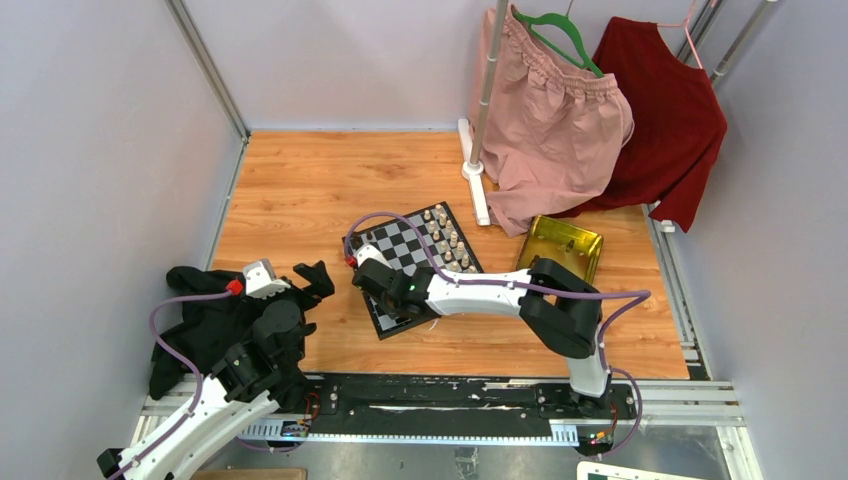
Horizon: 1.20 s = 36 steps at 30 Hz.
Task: Set up the chess pieces on the board
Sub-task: Place the chess piece on the chessboard.
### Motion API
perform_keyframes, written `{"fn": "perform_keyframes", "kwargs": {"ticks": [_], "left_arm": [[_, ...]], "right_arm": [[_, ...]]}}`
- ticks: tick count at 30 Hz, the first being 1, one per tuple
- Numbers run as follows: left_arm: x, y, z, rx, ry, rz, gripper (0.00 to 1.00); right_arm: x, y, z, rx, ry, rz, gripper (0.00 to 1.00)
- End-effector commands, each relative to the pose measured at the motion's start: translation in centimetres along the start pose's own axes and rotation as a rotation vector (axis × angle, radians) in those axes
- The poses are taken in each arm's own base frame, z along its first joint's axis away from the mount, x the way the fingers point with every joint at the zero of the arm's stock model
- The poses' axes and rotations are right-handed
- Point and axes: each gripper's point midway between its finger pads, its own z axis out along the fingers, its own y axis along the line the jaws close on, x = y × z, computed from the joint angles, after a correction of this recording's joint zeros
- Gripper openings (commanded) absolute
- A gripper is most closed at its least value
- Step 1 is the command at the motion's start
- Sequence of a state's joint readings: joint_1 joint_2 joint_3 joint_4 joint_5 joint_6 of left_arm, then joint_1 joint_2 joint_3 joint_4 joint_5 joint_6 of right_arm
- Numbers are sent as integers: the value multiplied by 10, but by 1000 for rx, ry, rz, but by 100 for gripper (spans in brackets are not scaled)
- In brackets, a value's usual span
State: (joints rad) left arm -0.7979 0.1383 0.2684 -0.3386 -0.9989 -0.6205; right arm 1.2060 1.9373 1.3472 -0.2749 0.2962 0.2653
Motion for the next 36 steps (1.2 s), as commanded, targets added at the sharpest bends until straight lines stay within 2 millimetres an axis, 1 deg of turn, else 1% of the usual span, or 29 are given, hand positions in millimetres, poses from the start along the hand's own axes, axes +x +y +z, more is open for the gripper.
{"fn": "perform_keyframes", "kwargs": {"ticks": [1,7,10,11,12,13,17,19,26,31,36], "left_arm": [[-4,3,1,-18,-23,-26,100],[-4,2,0,-16,-22,-28,100],[-4,2,0,-14,-22,-30,100],[-3,2,1,-14,-20,-28,100],[-3,2,1,-14,-20,-27,100],[-4,1,0,-13,-20,-29,100],[-3,1,0,-12,-19,-30,100],[-3,1,0,-11,-19,-31,100],[-5,0,0,-9,-20,-29,100],[-7,-2,1,-8,-20,-25,100],[-7,-4,2,-7,-17,-21,100]], "right_arm": [[8,6,6,-3,14,-13,1],[11,6,8,0,19,-16,7],[10,7,7,-3,15,-14,11],[10,7,6,-5,13,-14,14],[9,6,6,-4,12,-14,24],[9,6,5,-5,9,-12,30],[7,6,3,-10,1,-12,37],[6,6,2,-9,-3,-12,39],[2,3,-5,-7,-15,-13,39],[-4,-2,-23,-7,-37,-1,39],[-8,-13,-50,15,-80,24,40]]}}
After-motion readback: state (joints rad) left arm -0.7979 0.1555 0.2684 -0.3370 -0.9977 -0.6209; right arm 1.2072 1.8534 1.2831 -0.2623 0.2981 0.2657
